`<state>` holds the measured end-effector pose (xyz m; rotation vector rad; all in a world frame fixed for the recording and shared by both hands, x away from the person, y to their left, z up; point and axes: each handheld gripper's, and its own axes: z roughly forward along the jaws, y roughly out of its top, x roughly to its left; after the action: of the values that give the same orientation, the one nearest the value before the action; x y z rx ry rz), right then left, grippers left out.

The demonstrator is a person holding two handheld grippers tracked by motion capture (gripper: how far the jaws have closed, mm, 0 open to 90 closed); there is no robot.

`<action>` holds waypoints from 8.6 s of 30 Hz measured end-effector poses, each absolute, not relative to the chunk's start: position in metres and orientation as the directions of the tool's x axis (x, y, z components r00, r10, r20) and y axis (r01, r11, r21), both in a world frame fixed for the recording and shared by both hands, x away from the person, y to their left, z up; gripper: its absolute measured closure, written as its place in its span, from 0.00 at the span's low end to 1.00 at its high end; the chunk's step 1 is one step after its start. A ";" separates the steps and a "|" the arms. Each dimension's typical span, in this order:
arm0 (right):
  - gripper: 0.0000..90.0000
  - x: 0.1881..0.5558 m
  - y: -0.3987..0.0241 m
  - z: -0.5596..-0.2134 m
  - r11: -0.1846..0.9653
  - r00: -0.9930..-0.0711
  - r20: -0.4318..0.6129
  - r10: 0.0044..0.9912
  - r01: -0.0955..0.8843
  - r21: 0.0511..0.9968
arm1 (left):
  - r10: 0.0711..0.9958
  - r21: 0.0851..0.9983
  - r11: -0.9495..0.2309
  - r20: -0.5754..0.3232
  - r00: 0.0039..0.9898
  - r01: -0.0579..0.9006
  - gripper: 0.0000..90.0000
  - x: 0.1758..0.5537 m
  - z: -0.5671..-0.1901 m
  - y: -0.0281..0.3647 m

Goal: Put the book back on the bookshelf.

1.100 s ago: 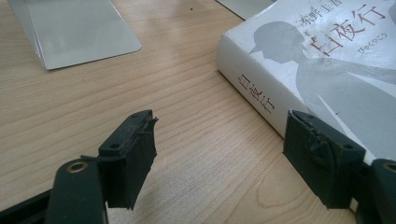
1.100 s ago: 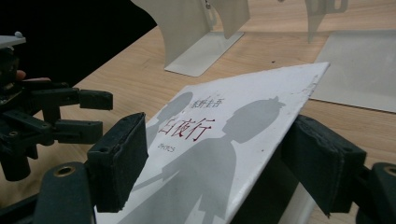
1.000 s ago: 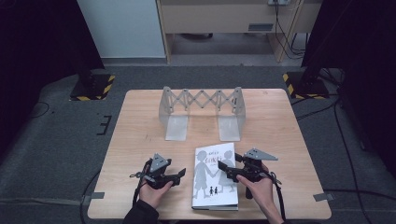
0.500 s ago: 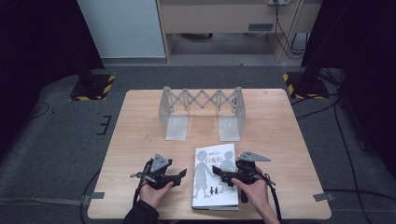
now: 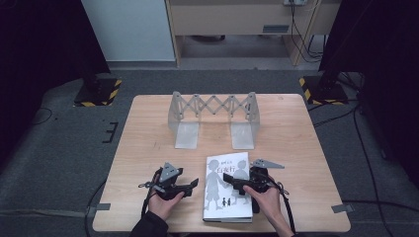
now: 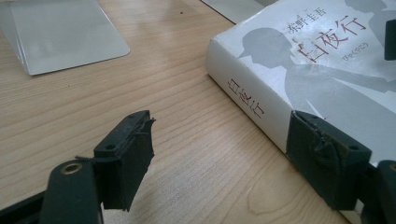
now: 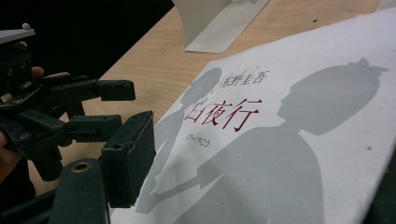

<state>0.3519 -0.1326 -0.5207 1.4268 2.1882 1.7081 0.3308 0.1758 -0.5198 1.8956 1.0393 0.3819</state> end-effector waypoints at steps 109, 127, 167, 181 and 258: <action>0.54 0.351 -0.168 -0.506 0.065 -0.671 0.402 0.623 0.556 0.829 | 0.524 0.704 -0.078 -0.573 0.630 0.706 0.01 0.330 -0.546 0.118; 0.47 0.347 -0.185 -0.518 0.120 -0.625 0.346 0.699 0.580 0.806 | 0.541 0.708 -0.084 -0.558 0.629 0.701 0.04 0.329 -0.546 0.114; 0.46 0.347 -0.185 -0.528 0.077 -0.601 0.378 0.704 0.594 0.801 | 0.584 0.713 -0.057 -0.544 0.603 0.699 0.03 0.331 -0.545 0.107; 0.47 0.347 -0.185 -0.531 0.005 -0.576 0.437 0.691 0.608 0.794 | 0.572 0.702 0.017 -0.591 0.569 0.712 0.18 0.331 -0.537 0.115; 0.32 0.357 -0.228 -0.515 0.065 -0.526 0.257 0.811 0.518 0.853 | 0.447 0.773 0.063 -0.587 0.674 0.632 0.56 0.337 -0.471 0.112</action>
<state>0.3574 -0.2279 -0.5155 1.3371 2.0590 1.4442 0.3372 0.1120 -0.4710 1.5699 0.9145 -0.1737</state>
